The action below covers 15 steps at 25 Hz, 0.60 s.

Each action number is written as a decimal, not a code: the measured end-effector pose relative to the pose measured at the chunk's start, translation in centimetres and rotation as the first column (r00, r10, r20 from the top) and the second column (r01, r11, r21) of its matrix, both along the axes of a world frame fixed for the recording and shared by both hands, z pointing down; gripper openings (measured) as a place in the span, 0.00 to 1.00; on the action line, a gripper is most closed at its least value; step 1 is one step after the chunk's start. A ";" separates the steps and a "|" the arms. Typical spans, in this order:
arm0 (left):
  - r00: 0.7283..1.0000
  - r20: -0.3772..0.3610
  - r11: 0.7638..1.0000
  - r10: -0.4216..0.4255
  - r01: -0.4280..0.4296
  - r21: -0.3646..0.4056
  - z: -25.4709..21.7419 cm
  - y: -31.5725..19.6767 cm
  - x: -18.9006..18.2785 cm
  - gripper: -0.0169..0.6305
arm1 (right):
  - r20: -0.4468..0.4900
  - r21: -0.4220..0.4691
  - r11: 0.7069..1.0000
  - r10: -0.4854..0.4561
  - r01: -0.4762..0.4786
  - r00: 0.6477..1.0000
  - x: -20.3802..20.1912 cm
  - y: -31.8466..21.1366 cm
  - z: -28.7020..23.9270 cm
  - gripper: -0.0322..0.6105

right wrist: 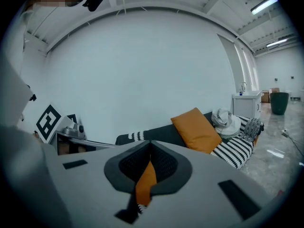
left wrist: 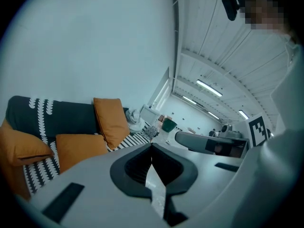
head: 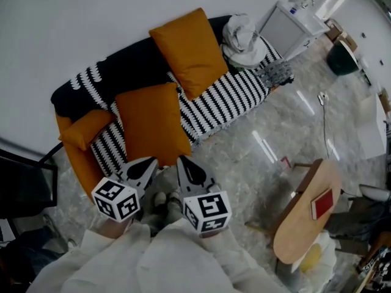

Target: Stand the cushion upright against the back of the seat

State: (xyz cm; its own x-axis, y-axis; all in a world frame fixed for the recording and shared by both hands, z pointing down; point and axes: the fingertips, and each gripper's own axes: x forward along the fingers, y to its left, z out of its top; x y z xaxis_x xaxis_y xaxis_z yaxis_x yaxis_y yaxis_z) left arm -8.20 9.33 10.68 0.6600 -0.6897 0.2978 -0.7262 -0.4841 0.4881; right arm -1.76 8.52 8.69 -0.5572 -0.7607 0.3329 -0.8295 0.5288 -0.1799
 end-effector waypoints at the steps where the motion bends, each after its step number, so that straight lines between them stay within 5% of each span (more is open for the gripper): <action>1: 1.000 0.003 1.000 0.001 -0.001 -0.005 0.2 -0.2 0.1 0.04 | -0.003 -0.011 1.000 0.000 0.000 1.000 0.1 -0.3 0.4 0.07; 15: 0.997 0.017 0.995 0.076 -0.074 -0.073 4.1 -2.4 4.2 0.04 | -0.012 -0.073 0.997 -0.023 0.022 1.000 1.1 -2.6 4.0 0.07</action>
